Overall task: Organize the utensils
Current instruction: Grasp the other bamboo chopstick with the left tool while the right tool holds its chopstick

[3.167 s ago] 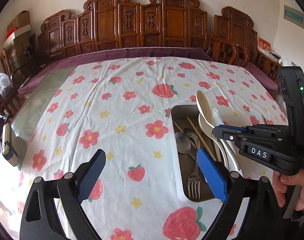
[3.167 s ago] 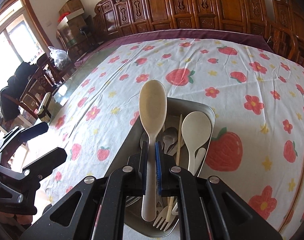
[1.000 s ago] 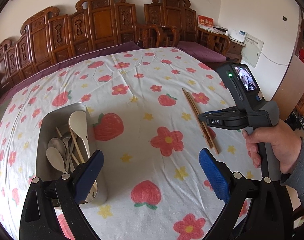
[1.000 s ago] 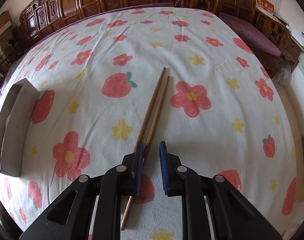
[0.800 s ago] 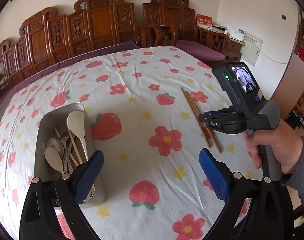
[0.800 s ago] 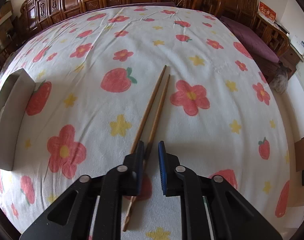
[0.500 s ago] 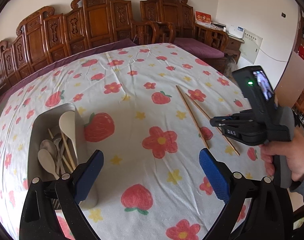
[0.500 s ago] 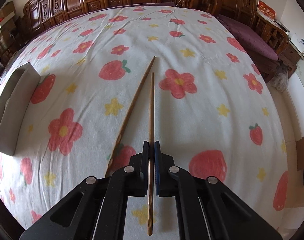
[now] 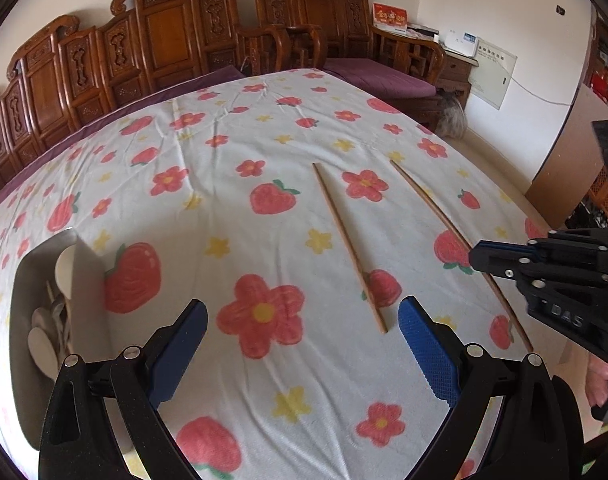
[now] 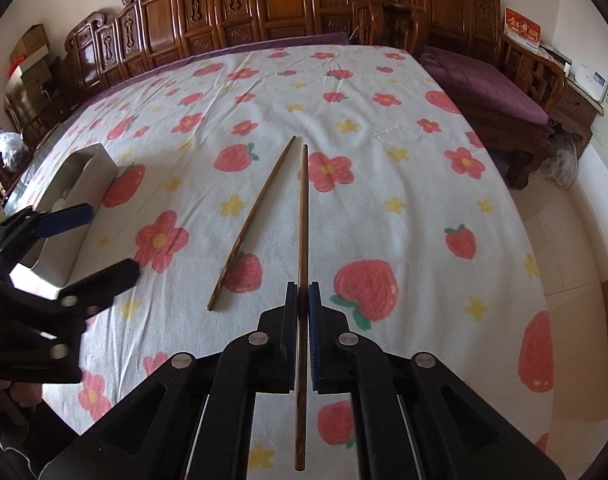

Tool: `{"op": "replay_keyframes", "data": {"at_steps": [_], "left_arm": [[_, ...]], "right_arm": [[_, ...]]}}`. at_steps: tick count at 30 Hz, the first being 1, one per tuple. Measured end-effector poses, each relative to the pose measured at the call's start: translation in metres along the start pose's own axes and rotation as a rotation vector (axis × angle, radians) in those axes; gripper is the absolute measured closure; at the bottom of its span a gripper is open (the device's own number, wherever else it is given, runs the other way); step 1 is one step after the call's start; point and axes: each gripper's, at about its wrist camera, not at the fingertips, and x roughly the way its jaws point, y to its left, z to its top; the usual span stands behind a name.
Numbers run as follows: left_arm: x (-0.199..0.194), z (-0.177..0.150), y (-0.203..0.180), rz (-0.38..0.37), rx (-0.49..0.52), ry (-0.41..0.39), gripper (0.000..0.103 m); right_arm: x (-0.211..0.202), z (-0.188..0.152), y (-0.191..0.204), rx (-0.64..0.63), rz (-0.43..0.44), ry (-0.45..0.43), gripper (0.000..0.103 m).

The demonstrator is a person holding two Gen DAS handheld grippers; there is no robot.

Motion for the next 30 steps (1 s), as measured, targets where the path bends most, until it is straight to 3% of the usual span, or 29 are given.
{"op": "replay_keyframes", "data": {"at_steps": [14,23,30], "left_arm": [[0.053,0.035,-0.027,0.012,0.028,0.072,0.010],[0.088,0.053,-0.032,0.054,0.028,0.121,0.010],[0.105,0.061,-0.034,0.045,0.030,0.148,0.010]], "right_arm": [[-0.050,0.016,-0.018,-0.001,-0.004,-0.127,0.097],[-0.038,0.014,-0.041,0.028,-0.051,-0.104,0.097],[-0.031,0.012,-0.048,0.043,-0.050,-0.090,0.097]]}}
